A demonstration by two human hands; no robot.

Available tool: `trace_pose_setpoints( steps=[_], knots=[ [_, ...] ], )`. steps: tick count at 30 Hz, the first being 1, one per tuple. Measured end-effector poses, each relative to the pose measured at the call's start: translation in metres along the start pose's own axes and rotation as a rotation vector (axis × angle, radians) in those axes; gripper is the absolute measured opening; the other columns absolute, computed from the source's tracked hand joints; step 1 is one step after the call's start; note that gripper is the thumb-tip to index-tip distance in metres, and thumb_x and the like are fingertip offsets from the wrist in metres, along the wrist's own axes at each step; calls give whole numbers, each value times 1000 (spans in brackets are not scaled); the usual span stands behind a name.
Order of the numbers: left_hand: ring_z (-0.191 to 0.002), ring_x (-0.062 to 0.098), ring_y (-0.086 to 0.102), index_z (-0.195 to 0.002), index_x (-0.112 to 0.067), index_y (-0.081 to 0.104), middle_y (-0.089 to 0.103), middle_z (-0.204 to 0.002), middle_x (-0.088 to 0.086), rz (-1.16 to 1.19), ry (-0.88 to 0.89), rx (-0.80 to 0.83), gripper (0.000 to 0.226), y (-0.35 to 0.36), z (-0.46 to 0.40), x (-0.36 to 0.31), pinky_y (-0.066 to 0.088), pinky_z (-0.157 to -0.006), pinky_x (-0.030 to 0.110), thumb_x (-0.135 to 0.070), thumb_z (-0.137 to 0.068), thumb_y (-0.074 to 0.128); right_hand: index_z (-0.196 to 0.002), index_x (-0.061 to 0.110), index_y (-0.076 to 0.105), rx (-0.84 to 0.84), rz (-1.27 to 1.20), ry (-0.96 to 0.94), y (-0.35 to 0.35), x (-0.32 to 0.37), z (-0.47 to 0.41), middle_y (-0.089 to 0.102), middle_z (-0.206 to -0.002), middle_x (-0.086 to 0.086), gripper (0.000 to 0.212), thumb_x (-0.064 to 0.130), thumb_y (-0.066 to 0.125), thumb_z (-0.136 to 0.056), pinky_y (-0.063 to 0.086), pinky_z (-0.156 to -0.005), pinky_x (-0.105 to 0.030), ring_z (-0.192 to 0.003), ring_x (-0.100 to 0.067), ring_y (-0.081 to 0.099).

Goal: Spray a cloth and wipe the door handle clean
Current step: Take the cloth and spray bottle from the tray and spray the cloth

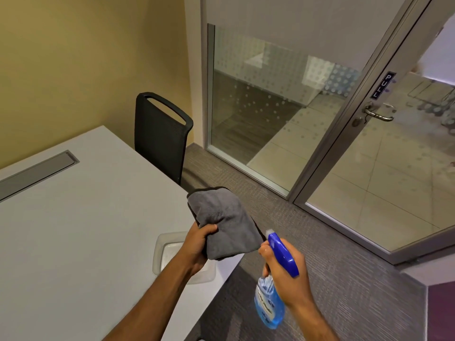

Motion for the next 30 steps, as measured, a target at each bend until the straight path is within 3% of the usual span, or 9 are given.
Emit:
trace_pose_setpoints(
  steps=[4,9,16,21,25,30],
  knots=[
    [-107,30,72,-131,-20,61,74,-119,8,-28,31,-19,41,4,-3,-6,63,-77,41,2,-96,57,-80,9,65,62,21,37,13,2,5,55,-52,-2,38,47,68,-87,48,-47,-25,-45,-13,54],
    [-111,32,71,-130,-24,60,73,-123,10,-48,9,-20,44,9,-4,-4,64,-72,39,-6,-90,65,-75,1,62,53,58,92,19,-7,9,55,-48,-3,36,27,62,-99,46,-46,-28,-42,-15,51],
    [-115,34,69,-135,-23,57,71,-128,13,-72,2,-11,64,10,-7,-2,63,-77,40,-19,-73,71,-77,1,64,73,29,99,23,-4,14,66,-67,-20,30,21,64,-98,51,-49,-30,-47,-20,57],
    [-109,29,71,-124,-27,62,73,-119,9,-78,14,-20,37,10,-9,-2,64,-68,33,-7,-94,64,-78,7,66,120,26,86,25,0,15,67,-72,-22,25,21,65,-98,51,-49,-29,-48,-21,56],
    [-108,29,71,-127,-25,60,72,-120,9,-79,8,-25,37,11,-10,-3,63,-71,34,-6,-96,61,-73,-2,63,100,2,107,19,-3,19,62,-65,-25,32,18,66,-98,50,-48,-29,-49,-23,56],
    [-109,31,69,-120,-28,61,71,-120,10,-80,3,-35,31,11,-14,-5,63,-70,38,-7,-97,61,-75,6,67,156,-24,108,13,1,30,61,-58,-23,30,27,67,-96,50,-54,-24,-48,-20,55]
  ],
)
Point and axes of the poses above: each hand's wrist, its own z-axis away from the middle knuckle, its own y-axis out of the palm, x = y × z, the point moved 9 cm from there along -z, towards the middle knuckle
